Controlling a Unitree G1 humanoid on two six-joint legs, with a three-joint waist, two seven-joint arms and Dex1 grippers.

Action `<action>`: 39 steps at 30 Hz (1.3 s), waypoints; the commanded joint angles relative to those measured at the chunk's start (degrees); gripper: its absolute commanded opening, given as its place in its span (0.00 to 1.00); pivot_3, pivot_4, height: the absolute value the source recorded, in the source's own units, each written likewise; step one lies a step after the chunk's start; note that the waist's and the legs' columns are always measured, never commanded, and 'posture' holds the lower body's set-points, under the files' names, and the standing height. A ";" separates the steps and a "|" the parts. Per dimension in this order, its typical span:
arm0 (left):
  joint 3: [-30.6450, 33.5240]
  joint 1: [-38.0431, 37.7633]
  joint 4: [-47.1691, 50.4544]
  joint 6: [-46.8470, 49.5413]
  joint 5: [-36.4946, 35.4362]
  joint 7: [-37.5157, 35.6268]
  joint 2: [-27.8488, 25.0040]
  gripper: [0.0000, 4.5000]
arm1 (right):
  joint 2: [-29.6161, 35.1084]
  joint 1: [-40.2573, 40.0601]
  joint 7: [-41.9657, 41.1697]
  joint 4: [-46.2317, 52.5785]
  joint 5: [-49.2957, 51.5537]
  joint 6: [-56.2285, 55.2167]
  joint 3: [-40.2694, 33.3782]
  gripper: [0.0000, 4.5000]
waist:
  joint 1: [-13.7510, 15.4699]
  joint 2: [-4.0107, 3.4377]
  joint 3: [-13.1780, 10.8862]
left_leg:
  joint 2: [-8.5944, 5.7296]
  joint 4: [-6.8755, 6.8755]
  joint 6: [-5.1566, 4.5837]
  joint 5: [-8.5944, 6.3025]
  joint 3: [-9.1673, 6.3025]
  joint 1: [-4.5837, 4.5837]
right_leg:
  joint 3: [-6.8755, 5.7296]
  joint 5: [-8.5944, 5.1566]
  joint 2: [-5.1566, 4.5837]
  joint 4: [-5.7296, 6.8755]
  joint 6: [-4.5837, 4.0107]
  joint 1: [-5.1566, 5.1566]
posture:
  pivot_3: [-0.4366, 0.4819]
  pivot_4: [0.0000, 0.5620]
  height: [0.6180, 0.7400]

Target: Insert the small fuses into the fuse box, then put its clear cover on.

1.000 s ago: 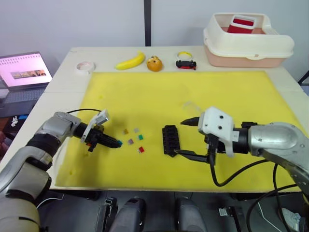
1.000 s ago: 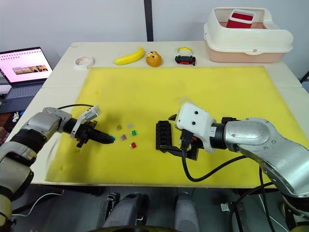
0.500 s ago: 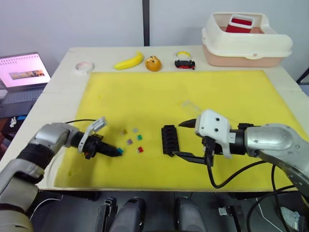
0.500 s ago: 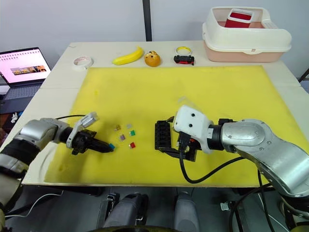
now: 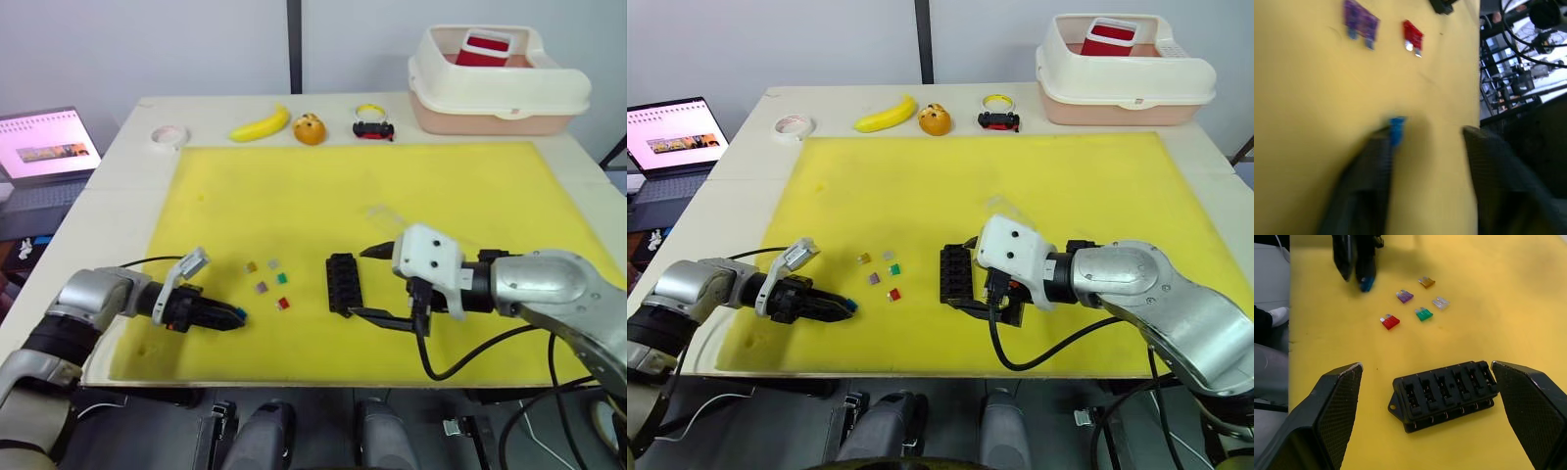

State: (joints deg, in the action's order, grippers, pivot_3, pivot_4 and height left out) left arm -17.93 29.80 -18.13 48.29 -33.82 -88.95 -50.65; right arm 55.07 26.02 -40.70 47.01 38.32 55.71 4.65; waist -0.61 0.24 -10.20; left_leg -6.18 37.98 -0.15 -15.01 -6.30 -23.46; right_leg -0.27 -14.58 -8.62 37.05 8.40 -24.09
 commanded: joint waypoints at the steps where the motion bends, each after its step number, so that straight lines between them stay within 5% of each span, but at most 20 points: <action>1: 2.26 -0.55 -2.73 -0.87 3.78 1.60 -2.27 0.50 | -0.32 1.00 0.00 0.87 -0.70 -1.10 -0.20 1.00 | -0.04 0.00 0.00 | 0.00 0.00 0.00 0.00 0.00 0.00 | 0.00 0.00 0.00 0.00 0.00 0.00 | 0.48 0.27 1.00; 16: 3.87 0.92 -9.07 2.34 4.00 0.64 -1.22 0.50 | -0.93 0.85 0.07 0.81 -1.69 -1.56 0.29 1.00 | -0.18 0.00 0.00 | 0.02 -0.01 0.01 0.00 -0.01 0.00 | 0.00 0.00 0.04 0.05 -0.01 -0.05 | 0.48 0.27 1.00; 39: 4.06 -1.37 -4.53 8.50 1.94 -0.81 3.26 0.50 | -1.39 1.83 -0.71 -0.08 -3.63 -1.92 1.47 1.00 | 0.05 -0.02 0.02 | -0.03 0.00 0.01 0.00 0.00 0.01 | 0.00 0.00 -0.01 0.01 0.00 0.00 | 0.48 0.27 1.00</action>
State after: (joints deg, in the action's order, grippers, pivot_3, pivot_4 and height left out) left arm -12.40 29.56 -22.89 55.78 -32.83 -89.72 -48.23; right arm 53.37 26.93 -41.06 46.21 35.02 54.67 6.37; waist -0.56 0.22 -10.19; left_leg -6.21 37.98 -0.14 -15.01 -6.29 -23.46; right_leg -0.27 -14.58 -8.63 37.06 8.40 -24.09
